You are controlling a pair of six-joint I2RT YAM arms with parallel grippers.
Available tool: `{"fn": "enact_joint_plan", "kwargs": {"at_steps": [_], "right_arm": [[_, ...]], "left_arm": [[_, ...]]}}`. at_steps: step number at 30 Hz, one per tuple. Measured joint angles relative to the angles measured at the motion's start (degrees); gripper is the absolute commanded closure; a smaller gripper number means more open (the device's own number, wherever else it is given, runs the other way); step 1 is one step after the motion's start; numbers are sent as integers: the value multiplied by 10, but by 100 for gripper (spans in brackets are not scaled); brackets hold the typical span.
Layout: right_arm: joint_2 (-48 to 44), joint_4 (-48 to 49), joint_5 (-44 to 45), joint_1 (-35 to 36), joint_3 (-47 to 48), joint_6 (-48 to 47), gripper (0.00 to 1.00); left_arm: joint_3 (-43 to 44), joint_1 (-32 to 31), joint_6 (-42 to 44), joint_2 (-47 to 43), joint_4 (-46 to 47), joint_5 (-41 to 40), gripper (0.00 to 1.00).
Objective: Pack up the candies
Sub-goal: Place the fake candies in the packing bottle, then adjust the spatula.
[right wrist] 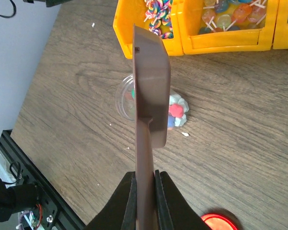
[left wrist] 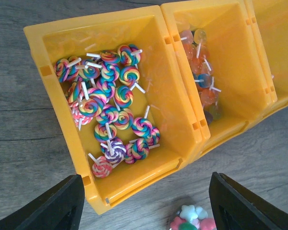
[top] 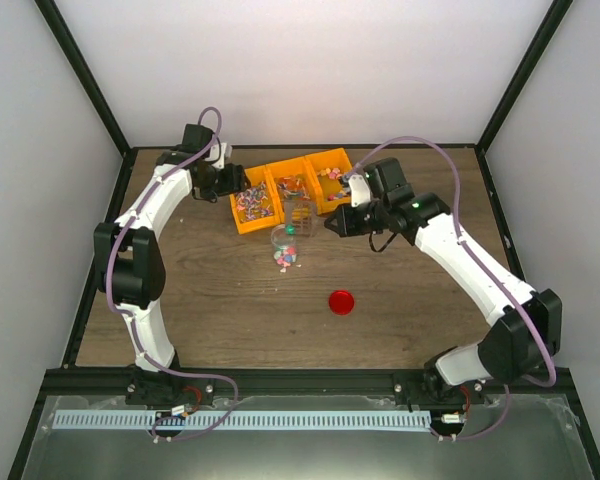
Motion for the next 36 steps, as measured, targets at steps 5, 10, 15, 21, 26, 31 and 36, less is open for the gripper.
{"fn": "enact_joint_plan", "kwargs": {"at_steps": [5,10,15,21,26,31,36], "right_arm": [[4,-3,13,5,0,-4,99],[4,-2,19,5,1,-5,99],[3,19,12,5,1,17,99],[-7,104,-31,4,0,87,99],[-5,168,-61,-12,1,157,99],[16,246,-89,-47,-13,277,99],[25,324,-105,-54,-70,368,99]], "left_arm": [[0,0,-1,1,0,-13,17],[-4,0,-2,7,0,-35,15],[-6,0,-7,13,0,-68,15],[1,0,-23,33,0,-103,16],[1,-7,-45,43,-2,-134,17],[1,-12,-73,44,-1,-176,20],[2,-16,-97,45,2,-196,20]]}}
